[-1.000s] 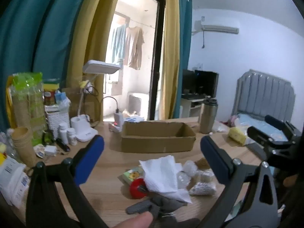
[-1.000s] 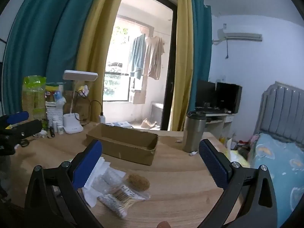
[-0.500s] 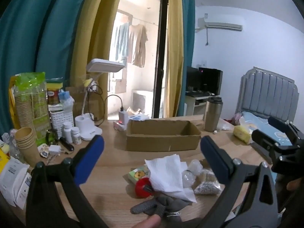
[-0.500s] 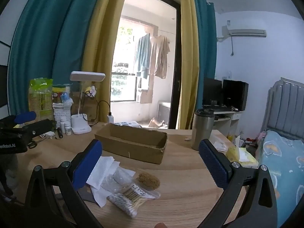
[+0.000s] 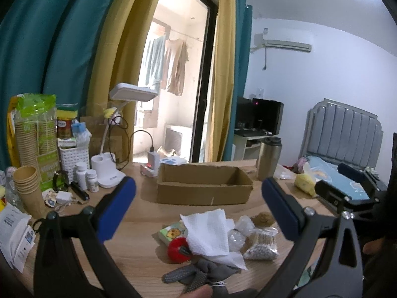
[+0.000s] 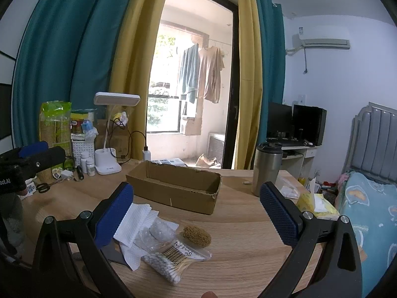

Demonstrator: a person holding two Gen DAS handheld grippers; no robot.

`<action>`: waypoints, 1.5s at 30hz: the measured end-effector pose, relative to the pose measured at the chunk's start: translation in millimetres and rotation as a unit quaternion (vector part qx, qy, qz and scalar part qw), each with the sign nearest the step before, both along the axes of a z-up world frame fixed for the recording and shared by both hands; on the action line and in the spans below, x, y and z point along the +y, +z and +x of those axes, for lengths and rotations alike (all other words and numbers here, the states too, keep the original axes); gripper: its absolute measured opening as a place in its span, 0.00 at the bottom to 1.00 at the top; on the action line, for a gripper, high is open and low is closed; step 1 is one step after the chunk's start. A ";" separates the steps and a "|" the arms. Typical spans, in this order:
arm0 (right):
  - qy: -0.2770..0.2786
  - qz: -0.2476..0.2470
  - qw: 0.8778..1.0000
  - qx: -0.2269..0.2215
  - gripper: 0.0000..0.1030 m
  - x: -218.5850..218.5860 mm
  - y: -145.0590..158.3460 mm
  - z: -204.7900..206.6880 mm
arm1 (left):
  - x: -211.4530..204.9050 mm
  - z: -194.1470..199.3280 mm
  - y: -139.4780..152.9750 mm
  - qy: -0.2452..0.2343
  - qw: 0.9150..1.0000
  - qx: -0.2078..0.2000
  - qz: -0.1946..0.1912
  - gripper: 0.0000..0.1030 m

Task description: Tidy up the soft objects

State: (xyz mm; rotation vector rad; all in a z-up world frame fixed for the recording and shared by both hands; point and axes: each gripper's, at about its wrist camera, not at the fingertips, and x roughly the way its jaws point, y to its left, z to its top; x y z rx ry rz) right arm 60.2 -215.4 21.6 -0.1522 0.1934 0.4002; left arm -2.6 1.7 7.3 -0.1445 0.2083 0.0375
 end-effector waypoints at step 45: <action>0.006 -0.011 1.000 0.006 1.00 2.7 0.0 -2.6 | -9.7 -3.3 -1.8 -0.021 1.000 0.002 0.009 0.99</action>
